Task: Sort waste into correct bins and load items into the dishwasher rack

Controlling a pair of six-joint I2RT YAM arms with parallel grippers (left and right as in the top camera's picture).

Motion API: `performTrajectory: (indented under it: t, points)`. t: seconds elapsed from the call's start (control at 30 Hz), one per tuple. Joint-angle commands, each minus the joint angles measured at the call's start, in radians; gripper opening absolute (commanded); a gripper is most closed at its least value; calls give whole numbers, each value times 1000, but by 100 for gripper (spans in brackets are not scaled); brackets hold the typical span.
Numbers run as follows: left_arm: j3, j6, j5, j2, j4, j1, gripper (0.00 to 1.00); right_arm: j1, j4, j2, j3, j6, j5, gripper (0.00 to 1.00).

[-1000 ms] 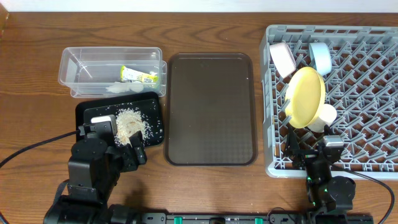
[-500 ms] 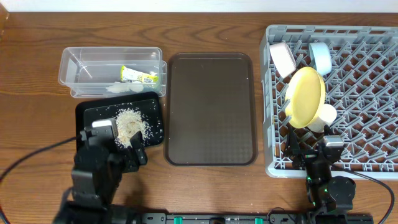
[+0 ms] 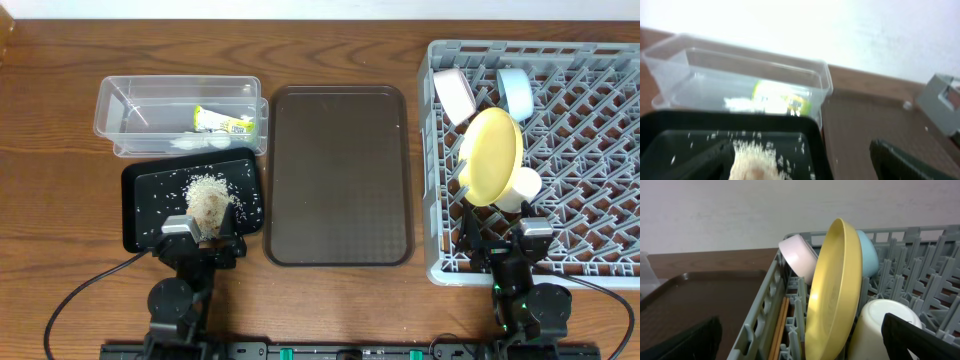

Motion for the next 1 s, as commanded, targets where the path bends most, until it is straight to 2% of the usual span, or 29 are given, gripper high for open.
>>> performTrajectory:
  t: [0.0,0.13,0.97]
  points:
    - [-64,67,0,-12,86,6,89,10,-4,-5,-2,-13,6,99]
    - [-62,122,0,-12,44,6,89,10,-4,-5,-2,-13,6,99]
    - [-62,122,25,-1,21,6,89,10,-4,-5,-2,-13,6,99]
